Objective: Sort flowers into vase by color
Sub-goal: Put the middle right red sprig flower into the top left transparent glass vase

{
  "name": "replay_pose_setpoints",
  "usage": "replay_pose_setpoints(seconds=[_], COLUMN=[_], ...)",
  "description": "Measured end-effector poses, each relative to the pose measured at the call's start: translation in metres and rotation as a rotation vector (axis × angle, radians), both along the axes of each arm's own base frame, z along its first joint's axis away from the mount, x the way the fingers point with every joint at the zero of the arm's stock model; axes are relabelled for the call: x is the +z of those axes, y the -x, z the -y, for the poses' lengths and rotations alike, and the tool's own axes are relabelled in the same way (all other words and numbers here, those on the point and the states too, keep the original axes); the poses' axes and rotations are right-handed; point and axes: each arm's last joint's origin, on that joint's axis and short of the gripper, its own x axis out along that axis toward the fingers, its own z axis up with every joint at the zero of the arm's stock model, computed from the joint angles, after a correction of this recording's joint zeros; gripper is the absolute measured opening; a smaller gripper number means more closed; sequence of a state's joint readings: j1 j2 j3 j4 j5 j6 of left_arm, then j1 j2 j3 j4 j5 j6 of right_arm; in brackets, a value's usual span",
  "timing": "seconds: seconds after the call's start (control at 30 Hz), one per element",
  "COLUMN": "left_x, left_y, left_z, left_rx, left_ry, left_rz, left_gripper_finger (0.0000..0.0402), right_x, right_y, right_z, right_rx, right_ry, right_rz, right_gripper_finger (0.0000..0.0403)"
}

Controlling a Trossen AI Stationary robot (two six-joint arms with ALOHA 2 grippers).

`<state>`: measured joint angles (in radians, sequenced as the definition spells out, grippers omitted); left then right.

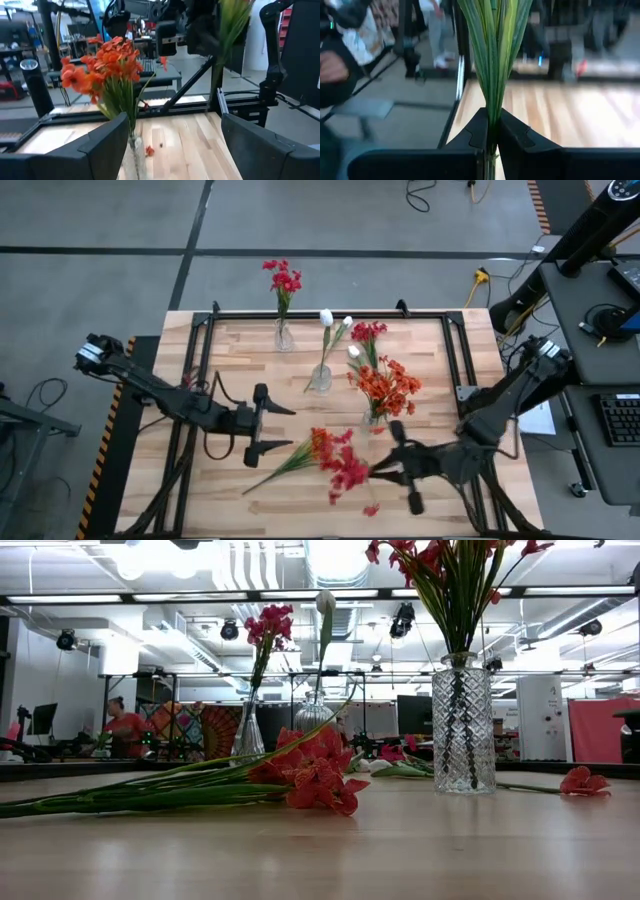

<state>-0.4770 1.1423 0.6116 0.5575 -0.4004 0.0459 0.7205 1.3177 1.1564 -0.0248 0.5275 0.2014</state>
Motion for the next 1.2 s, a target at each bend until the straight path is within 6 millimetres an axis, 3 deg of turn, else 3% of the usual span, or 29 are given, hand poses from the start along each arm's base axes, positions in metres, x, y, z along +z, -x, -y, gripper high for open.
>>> replay_pose_setpoints(seconds=[0.2,0.53,0.73,1.03,1.2], left_x=[-0.012,-0.021,-0.020,-0.023,-0.020], left_y=[-0.022,-0.049,-0.056,-0.051,-0.052], left_z=[0.011,0.038,0.054,0.060,0.059], left_rx=[0.008,-0.100,-0.160,-0.251,-0.194], left_ry=[-0.027,0.012,-0.014,0.000,0.017], left_rz=[0.128,0.185,0.181,0.165,0.170], left_gripper_finger=[0.0297,0.0297,0.0297,0.0297,0.0297], right_x=[-0.006,-0.025,-0.023,-0.017,-0.017], right_y=[-0.043,-0.105,-0.112,-0.111,-0.113], right_z=[-0.002,-0.004,-0.009,-0.002,0.002], right_rx=[-0.047,-0.114,-0.095,-0.132,-0.136], right_ry=[0.068,0.192,0.256,0.292,0.288], right_rz=[0.186,0.191,0.203,0.211,0.209], right_gripper_finger=[0.0022,0.0022,0.0022,0.0022,0.0022])
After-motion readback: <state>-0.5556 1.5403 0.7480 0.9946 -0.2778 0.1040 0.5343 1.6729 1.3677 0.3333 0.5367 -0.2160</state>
